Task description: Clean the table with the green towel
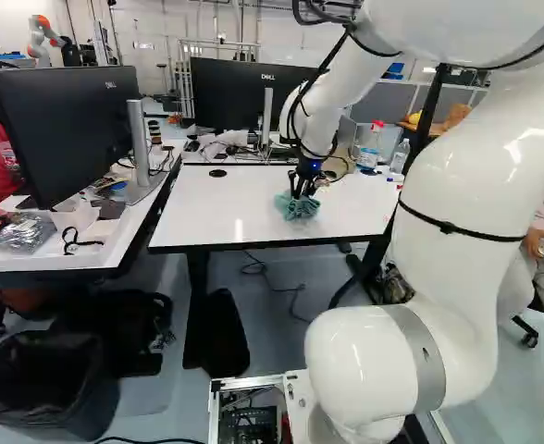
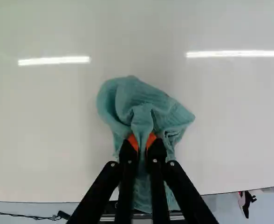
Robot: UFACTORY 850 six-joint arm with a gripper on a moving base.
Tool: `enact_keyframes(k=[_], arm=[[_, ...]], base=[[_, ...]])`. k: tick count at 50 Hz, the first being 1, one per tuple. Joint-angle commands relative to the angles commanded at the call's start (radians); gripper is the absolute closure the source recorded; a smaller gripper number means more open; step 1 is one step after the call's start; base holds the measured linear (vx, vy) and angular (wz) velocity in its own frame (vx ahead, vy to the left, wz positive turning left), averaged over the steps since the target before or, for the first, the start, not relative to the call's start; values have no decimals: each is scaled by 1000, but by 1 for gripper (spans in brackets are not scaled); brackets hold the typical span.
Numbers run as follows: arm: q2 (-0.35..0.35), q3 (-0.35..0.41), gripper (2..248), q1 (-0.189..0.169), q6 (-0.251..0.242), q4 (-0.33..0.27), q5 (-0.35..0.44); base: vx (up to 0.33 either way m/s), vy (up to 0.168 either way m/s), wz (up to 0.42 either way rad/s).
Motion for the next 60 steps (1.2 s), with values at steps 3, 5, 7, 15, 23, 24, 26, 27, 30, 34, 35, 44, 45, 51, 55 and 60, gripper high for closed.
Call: enact_keyframes(k=[3, 5, 7, 15, 23, 24, 26, 27, 30, 34, 35, 44, 45, 51, 55, 60], arm=[[9, 10, 212, 11, 0, 0, 0], [15, 16, 212, 18, 0, 0, 0], [21, 23, 212, 26, 0, 0, 0], [45, 50, 212, 54, 0, 0, 0], [72, 80, 212, 79, 0, 0, 0], [77, 85, 212, 81, 0, 0, 0], [85, 94, 212, 86, 0, 0, 0], [90, 98, 212, 88, 0, 0, 0], [103, 113, 212, 94, 0, 0, 0], [123, 133, 212, 102, 0, 0, 0], [127, 138, 212, 104, 0, 0, 0], [174, 186, 212, 111, 0, 0, 0], [179, 191, 212, 111, 0, 0, 0], [213, 224, 212, 109, 0, 0, 0], [236, 246, 212, 105, 0, 0, 0], [263, 272, 212, 96, 0, 0, 0]], base=[[0, 0, 0], [0, 0, 0], [0, 0, 0], [0, 0, 0], [0, 0, 0], [0, 0, 0], [0, 0, 0], [0, 0, 0], [0, 0, 0], [0, 0, 0], [0, 0, 0], [0, 0, 0], [0, 0, 0], [0, 0, 0], [0, 0, 0], [0, 0, 0]])
